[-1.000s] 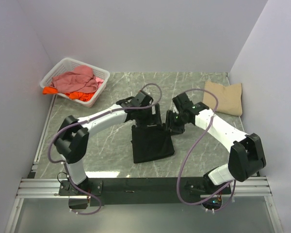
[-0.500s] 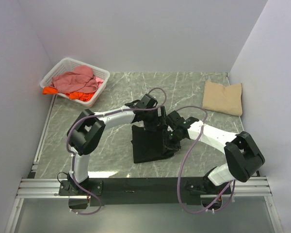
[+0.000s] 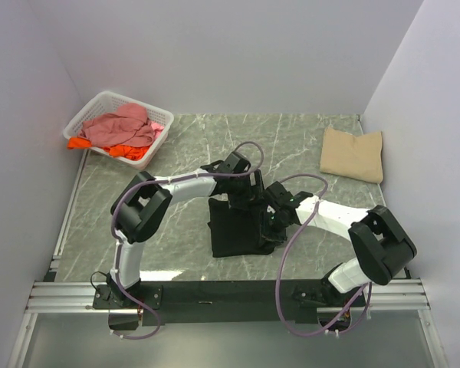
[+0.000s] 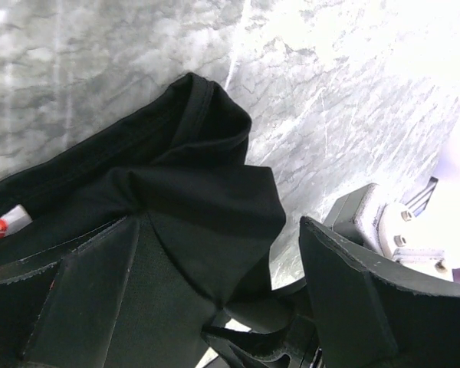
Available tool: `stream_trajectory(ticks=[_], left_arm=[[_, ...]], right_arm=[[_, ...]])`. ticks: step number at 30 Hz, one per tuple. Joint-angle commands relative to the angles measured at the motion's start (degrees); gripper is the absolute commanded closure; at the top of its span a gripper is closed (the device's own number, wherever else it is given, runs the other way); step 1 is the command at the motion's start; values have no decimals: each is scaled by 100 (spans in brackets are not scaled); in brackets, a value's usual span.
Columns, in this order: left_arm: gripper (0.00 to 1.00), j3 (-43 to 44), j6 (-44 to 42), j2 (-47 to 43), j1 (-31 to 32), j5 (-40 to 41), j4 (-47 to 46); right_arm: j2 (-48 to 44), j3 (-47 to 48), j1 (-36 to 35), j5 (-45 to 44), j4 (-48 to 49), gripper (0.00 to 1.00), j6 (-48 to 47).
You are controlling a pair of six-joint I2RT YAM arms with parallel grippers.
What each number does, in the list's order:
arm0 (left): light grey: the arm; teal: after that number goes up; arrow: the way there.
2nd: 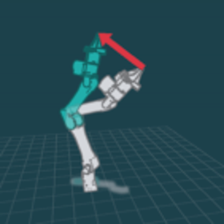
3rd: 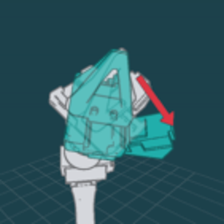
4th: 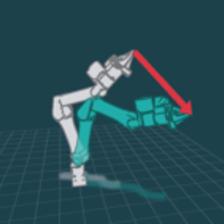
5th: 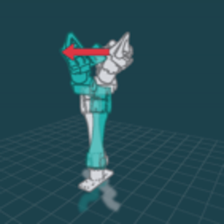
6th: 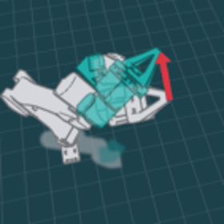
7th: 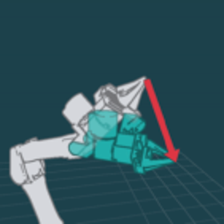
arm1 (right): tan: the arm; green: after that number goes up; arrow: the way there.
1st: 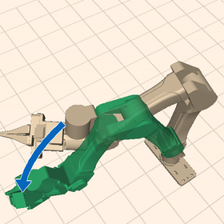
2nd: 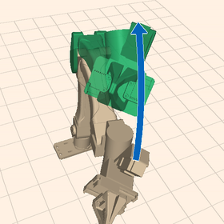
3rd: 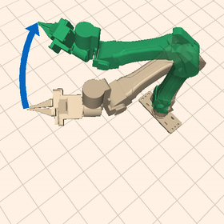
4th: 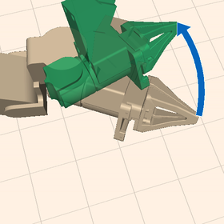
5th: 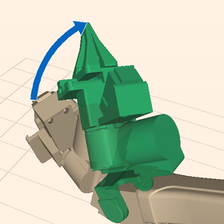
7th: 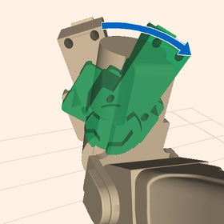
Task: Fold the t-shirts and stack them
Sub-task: Fold the tshirt
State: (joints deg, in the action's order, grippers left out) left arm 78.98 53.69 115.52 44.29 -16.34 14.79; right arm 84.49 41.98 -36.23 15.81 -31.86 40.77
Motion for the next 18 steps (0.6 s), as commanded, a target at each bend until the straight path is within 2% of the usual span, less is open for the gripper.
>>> stream_trajectory(ticks=[1,2,6,11,14,18], left_arm=[[8,29,-174,-355,-70,429,217],[8,108,-218,-451,-70,517,261],[6,801,-421,-715,-79,763,639],[5,1023,-474,-1224,-123,983,1017],[4,655,-456,-1549,-158,1010,1175],[4,-441,-386,-1936,-202,756,1194]], right_arm=[[-10,-146,-42,-289,-39,59,-61],[-116,-85,-42,-298,-101,58,-78],[-590,564,115,-194,-558,39,-341],[-723,891,528,-8,-734,34,-702],[-741,935,836,1,-761,34,-1053],[-706,892,1205,167,-647,33,-1589]])
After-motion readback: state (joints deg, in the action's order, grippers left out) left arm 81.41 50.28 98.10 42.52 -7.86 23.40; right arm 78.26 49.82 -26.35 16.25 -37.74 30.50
